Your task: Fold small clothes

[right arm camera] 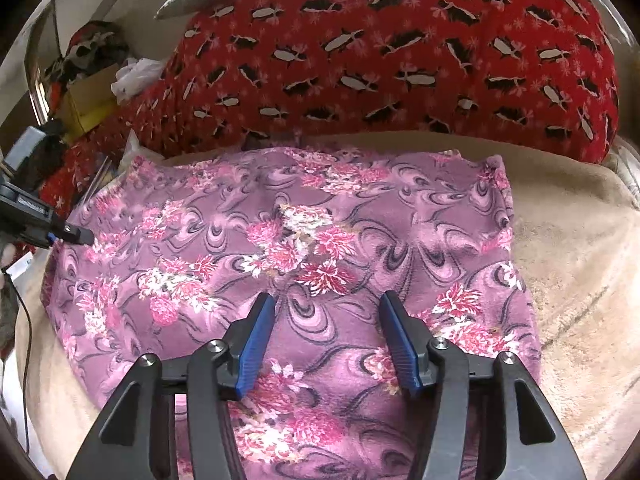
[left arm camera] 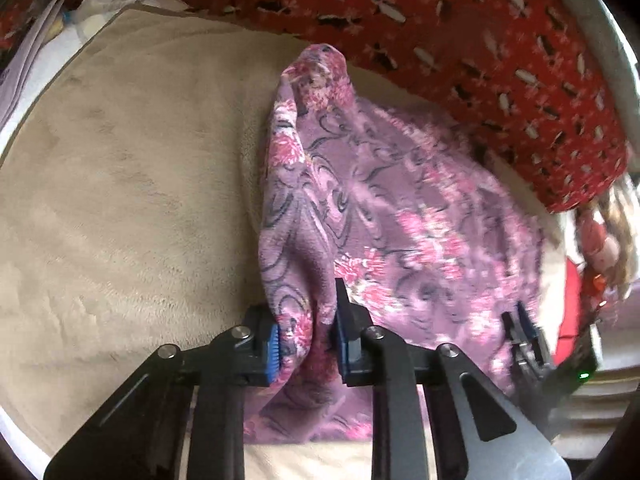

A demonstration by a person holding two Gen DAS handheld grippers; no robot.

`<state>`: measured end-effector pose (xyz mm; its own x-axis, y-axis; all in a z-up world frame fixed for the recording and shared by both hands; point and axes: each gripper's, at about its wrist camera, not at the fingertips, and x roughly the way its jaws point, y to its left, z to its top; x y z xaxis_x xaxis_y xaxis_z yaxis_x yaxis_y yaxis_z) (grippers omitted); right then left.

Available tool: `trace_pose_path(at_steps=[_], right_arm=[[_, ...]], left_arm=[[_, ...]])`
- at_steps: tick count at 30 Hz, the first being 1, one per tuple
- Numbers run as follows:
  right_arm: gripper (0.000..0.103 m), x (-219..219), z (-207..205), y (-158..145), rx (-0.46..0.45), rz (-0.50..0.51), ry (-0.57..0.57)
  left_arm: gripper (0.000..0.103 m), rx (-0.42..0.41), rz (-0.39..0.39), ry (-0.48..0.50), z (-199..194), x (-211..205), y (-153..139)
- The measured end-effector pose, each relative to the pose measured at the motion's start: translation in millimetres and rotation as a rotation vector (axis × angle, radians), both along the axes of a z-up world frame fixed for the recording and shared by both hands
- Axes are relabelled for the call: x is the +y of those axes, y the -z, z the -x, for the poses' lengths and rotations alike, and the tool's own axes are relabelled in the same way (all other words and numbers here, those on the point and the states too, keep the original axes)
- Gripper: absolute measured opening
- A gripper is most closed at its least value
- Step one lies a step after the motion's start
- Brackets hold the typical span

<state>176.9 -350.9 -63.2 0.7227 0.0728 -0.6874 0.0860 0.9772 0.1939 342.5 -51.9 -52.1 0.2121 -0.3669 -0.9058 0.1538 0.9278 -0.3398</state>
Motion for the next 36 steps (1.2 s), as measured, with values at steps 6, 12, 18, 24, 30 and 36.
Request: trace_pose_path(at_steps=[6, 12, 18, 24, 30, 36], right_arm=[[0.056, -8, 9, -8, 0.009, -0.016, 0.009], [0.056, -15, 24, -12, 0.009, -0.023, 0.000], [0.059, -13, 25, -4, 0.012, -0.026, -0.003], [0.065, -6, 27, 1, -0.016, 0.006, -0.013], [0.068, -7, 26, 2, -0.018, -0.006, -0.020], [0.068, -6, 26, 2, -0.016, -0.009, -0.021]], left_arm=[[0.016, 0.013, 0.121, -0.060, 13, 4, -18], [0.013, -0.103, -0.056, -0.088, 26, -8, -43], [0.014, -0.219, -0.274, -0.017, 58, -58, -50], [0.015, -0.246, -0.345, 0.045, 70, -93, -25], [0.045, -0.169, -0.279, -0.024, 40, -63, -14], [0.014, -0.072, 0.004, -0.078, 29, -19, -31]])
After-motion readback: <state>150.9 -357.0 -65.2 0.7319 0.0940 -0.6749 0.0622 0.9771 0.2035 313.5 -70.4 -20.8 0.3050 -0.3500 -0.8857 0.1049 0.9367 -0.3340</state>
